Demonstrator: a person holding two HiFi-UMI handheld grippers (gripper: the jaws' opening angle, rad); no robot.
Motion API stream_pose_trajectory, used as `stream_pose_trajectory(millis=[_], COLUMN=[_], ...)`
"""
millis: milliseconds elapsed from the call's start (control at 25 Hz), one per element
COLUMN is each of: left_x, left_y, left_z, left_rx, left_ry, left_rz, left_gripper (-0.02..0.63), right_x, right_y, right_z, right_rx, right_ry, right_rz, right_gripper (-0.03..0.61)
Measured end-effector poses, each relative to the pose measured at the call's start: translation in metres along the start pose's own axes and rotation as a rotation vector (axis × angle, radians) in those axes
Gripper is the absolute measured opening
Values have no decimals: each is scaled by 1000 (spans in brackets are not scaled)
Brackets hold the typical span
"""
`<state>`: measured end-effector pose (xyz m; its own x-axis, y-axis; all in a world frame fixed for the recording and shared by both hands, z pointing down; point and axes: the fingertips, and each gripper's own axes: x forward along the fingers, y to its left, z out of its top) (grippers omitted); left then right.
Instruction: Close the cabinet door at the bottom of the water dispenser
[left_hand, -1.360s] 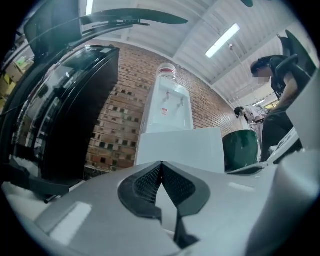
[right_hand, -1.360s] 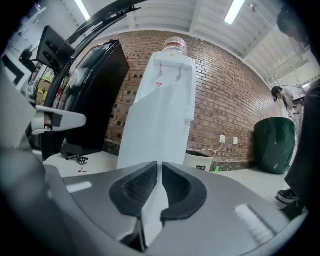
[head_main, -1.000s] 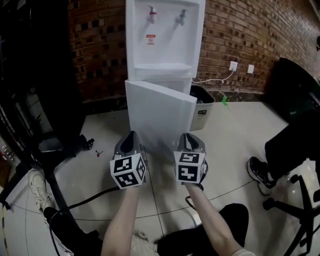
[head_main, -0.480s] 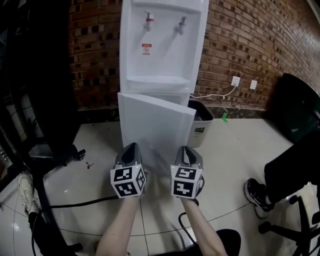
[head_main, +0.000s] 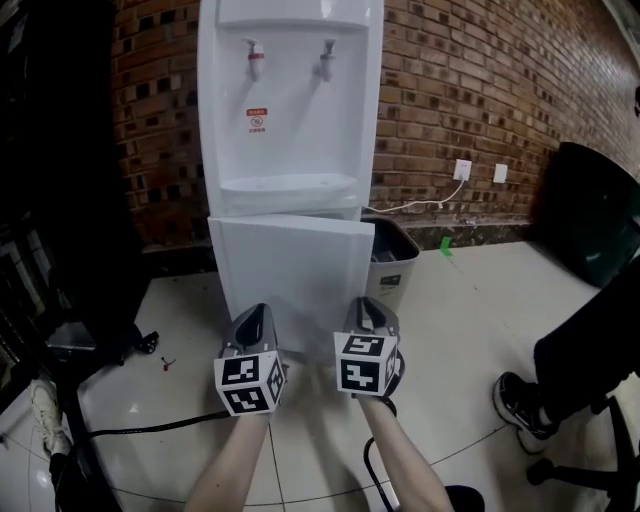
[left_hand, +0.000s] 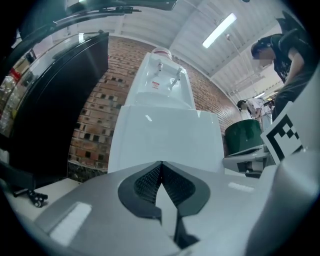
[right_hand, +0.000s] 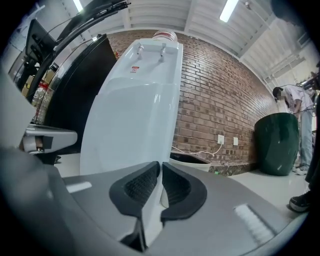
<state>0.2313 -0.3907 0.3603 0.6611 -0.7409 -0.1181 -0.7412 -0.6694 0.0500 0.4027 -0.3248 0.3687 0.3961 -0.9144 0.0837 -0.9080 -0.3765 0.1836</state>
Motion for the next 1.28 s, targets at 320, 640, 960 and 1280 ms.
stream_pose_trajectory(millis=[320, 640, 960, 1280], left_x=[20, 33, 52, 58], left_y=[6, 9, 24, 38], left_z=[-11, -14, -14, -14], left_rx=[53, 100, 70, 54], left_ry=[53, 68, 70, 74], left_rz=[19, 29, 36, 57], left_gripper=[11, 11, 11, 11], right_x=[28, 49, 75, 91], right_y=[-11, -13, -15, 6], right_z=[0, 0, -1, -8], right_rx=[-22, -77, -78, -69], right_ry=[-8, -7, -10, 17], right_rz=[-19, -15, 9, 57], right_gripper=[28, 14, 3, 2])
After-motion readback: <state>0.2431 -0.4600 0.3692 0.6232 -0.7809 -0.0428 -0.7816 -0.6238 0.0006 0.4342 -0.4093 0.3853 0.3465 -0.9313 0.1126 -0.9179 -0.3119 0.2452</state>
